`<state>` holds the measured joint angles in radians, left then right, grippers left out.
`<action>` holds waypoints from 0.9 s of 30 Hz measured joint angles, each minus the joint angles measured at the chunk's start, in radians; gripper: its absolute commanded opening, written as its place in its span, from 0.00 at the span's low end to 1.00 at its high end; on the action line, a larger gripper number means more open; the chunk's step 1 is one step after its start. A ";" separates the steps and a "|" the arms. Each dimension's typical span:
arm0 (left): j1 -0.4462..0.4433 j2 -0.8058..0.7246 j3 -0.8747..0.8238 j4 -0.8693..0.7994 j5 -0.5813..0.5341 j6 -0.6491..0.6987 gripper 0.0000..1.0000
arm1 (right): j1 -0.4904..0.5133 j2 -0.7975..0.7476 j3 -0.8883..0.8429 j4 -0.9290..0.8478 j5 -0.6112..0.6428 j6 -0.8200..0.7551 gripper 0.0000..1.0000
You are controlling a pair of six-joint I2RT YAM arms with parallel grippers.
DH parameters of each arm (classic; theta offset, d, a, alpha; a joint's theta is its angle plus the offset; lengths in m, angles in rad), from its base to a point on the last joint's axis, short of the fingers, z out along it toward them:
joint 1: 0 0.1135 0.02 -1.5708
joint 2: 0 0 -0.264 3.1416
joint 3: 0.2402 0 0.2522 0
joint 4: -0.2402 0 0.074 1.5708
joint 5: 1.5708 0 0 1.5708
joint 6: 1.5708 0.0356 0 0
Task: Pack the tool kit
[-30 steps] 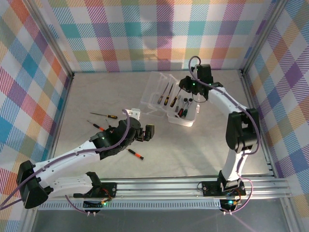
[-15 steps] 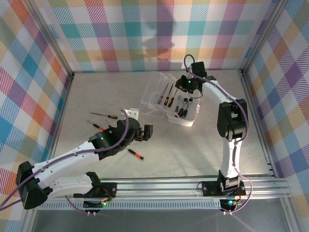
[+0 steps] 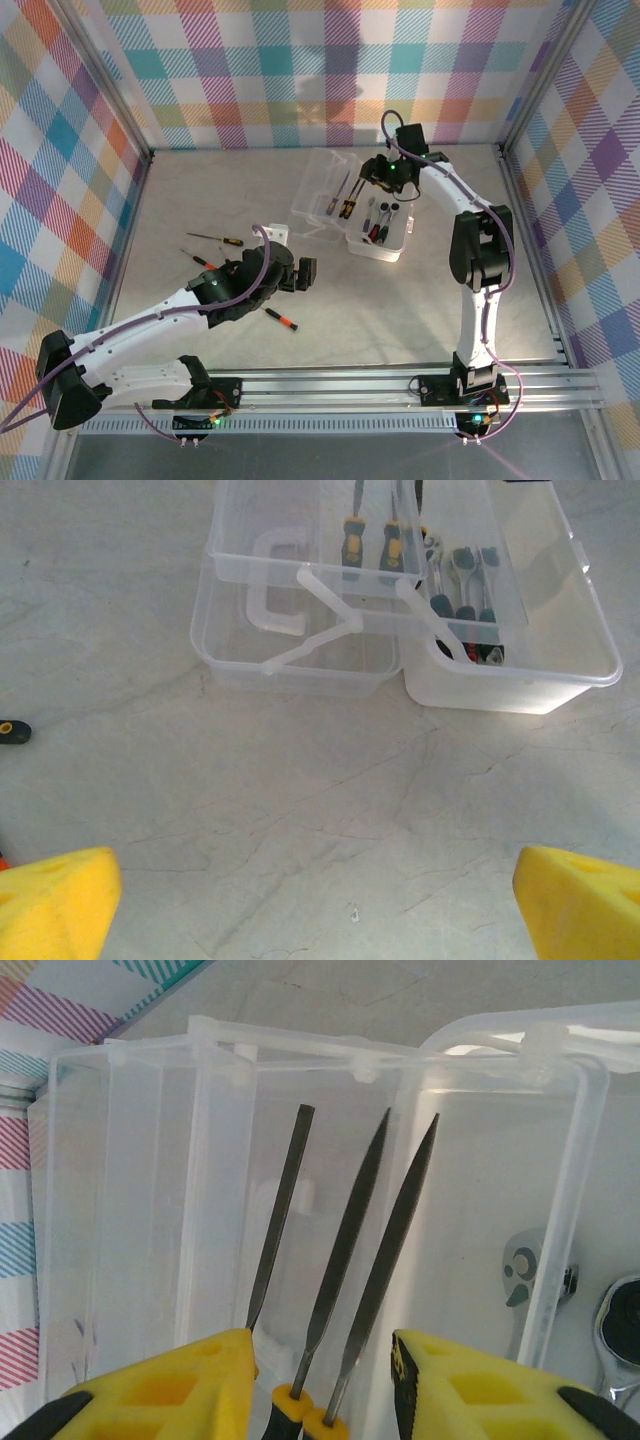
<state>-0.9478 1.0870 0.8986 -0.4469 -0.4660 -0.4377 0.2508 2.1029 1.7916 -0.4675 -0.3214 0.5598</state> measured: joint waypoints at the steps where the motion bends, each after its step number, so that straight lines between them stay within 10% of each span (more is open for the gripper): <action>1: 0.000 0.000 0.001 0.000 0.000 -0.003 1.00 | 0.000 -0.004 0.002 -0.006 0.000 -0.001 0.41; 13: 0.073 0.066 0.053 -0.090 -0.084 -0.118 0.98 | 0.027 -0.476 -0.430 0.142 0.034 0.013 0.44; 27: 0.521 0.242 0.109 -0.172 0.112 -0.377 0.69 | 0.270 -0.915 -1.071 0.406 0.278 0.007 0.44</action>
<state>-0.4267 1.3293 1.0080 -0.6189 -0.3538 -0.8150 0.5213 1.1877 0.7204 -0.0616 -0.0429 0.5667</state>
